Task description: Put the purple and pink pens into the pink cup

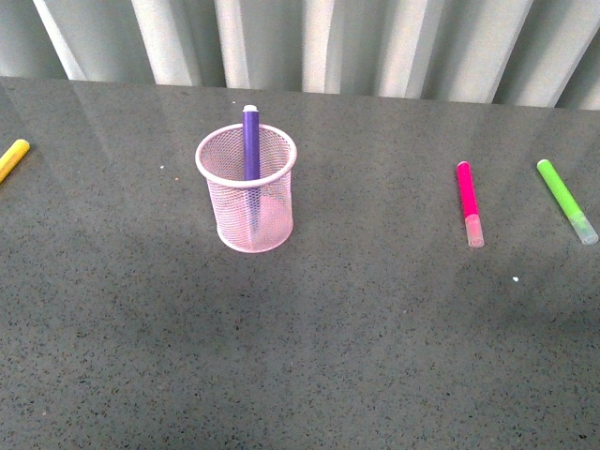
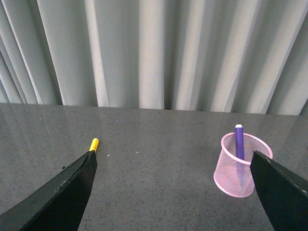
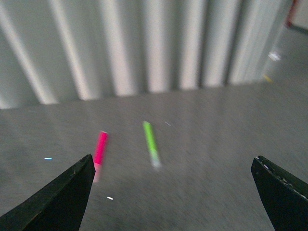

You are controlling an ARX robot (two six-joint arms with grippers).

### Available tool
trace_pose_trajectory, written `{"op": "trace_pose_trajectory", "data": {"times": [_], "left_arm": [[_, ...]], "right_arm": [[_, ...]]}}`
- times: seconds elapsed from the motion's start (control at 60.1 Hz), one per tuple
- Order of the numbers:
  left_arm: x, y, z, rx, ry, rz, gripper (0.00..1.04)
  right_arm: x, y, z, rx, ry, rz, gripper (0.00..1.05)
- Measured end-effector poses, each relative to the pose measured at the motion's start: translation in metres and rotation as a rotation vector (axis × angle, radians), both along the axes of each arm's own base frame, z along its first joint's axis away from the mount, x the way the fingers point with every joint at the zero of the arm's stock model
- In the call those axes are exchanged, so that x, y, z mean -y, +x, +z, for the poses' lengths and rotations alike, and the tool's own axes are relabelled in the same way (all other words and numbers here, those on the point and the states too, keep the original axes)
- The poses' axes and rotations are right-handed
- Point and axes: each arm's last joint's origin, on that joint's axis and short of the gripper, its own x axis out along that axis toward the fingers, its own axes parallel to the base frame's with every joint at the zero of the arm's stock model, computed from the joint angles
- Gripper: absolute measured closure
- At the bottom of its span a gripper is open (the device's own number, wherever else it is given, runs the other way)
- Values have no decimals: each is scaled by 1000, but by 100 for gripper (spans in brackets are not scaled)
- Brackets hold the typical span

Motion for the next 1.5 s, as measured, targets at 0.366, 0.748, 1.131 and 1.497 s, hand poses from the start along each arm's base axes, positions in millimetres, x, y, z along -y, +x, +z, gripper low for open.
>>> {"op": "trace_pose_trajectory", "data": {"times": [0.366, 0.748, 1.131, 1.497], "left_arm": [[0, 0, 0, 0, 0, 0, 7], [0, 0, 0, 0, 0, 1, 7], [0, 0, 0, 0, 0, 1, 7], [0, 0, 0, 0, 0, 1, 7]], "right_arm": [[-2, 144, -1, -462, 263, 155, 7], [-36, 229, -7, -587, 350, 276, 7], [-49, 274, -34, -689, 280, 264, 7], [-64, 299, -67, -745, 272, 271, 7]]}}
